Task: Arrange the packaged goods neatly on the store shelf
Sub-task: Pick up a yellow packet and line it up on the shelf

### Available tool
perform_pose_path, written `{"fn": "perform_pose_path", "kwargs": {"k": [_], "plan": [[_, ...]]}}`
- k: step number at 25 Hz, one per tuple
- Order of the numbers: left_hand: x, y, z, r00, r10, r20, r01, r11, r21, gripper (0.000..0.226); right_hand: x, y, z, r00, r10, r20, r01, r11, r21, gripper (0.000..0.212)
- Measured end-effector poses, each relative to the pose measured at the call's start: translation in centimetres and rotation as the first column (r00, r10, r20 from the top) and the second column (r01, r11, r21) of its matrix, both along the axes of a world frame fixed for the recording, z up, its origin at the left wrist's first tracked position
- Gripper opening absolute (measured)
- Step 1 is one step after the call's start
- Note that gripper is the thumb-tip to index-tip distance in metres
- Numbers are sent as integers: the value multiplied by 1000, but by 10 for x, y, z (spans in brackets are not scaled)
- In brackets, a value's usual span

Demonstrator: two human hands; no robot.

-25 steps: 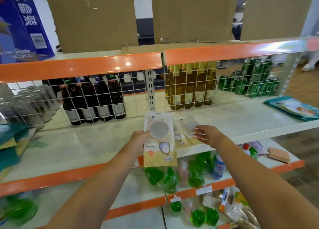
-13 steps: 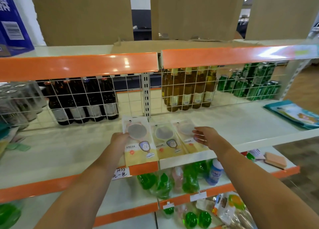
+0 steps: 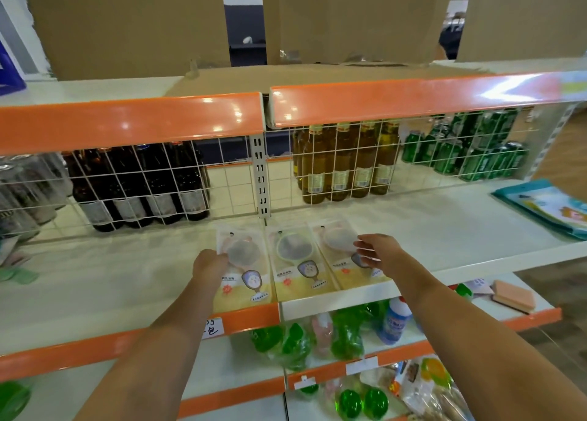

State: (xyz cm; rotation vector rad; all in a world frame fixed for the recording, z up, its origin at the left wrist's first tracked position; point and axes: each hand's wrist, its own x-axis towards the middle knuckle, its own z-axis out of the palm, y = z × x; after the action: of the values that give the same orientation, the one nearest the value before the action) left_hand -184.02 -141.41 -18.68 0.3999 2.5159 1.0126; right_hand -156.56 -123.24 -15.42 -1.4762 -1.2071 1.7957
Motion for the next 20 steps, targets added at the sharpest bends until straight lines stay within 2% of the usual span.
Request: {"fn": "perform_pose_path", "kwargs": {"k": [4,8,15,18,20], "plan": [[5,-6,-5,983,-91,-158,65,984,-163,29,-5,5,-7,1000,8,22,-8,1000,6,21],[6,-9,-11,955,-144,-260,67,956,-285,37,-11,11,-15,997,16,76,-17,1000,17,15],[17,-3,-12,933,-130,-336,11,942,-335,43,-22,3,-17,957,111,266,-165,968,187,13],[22,-7,-13,919,-136,-371,-1,938,-346,47,-27,-1,-17,920,160,357,-262,929,261,19],[27,-12,-12,903,-164,-396,13,934,-357,47,-34,-5,-14,859,198,473,-377,869,321,22]]}}
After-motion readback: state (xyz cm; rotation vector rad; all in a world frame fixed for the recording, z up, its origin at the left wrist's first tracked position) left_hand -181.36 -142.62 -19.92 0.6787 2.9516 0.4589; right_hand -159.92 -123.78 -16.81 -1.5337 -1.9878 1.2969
